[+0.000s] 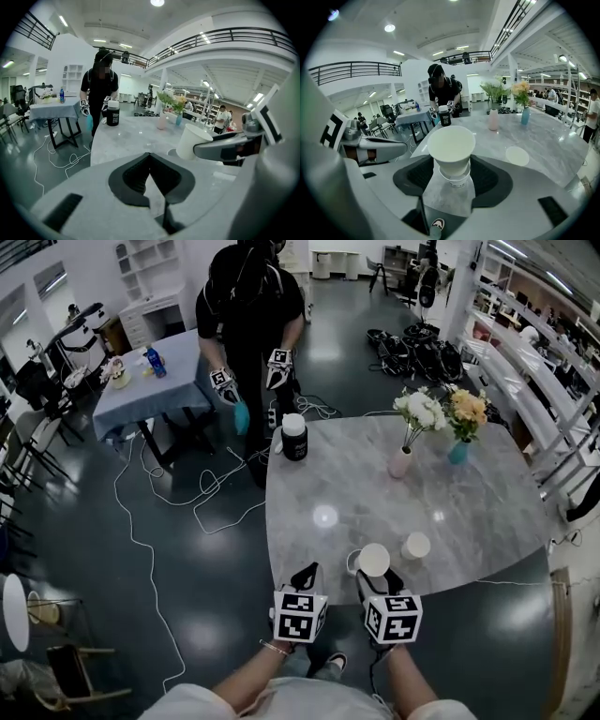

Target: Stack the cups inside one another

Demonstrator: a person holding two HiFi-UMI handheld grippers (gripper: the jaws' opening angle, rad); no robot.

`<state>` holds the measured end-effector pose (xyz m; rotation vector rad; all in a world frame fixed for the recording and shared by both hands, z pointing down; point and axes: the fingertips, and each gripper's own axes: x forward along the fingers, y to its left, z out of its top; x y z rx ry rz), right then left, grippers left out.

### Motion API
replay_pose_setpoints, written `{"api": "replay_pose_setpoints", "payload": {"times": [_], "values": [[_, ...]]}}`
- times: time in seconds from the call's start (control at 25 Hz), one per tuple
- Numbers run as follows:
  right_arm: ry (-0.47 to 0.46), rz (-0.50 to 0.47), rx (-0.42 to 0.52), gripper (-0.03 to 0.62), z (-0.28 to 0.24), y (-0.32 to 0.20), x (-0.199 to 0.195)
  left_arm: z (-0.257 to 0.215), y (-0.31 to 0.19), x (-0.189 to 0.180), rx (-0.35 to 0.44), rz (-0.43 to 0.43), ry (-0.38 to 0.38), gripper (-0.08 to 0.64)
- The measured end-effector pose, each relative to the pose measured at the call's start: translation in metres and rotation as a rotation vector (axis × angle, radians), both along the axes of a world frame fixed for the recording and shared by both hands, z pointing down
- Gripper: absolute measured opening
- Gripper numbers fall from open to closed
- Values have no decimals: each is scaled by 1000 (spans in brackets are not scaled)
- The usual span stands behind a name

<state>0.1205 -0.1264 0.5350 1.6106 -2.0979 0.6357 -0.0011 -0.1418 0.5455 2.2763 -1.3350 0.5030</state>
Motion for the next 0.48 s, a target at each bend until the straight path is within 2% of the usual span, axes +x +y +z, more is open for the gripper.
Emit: {"api": "replay_pose_setpoints", "payload": {"times": [0.48], "values": [[3,-2,-50,244,24,-6,-2,26,0,0,-69,2,-4,-5]]}}
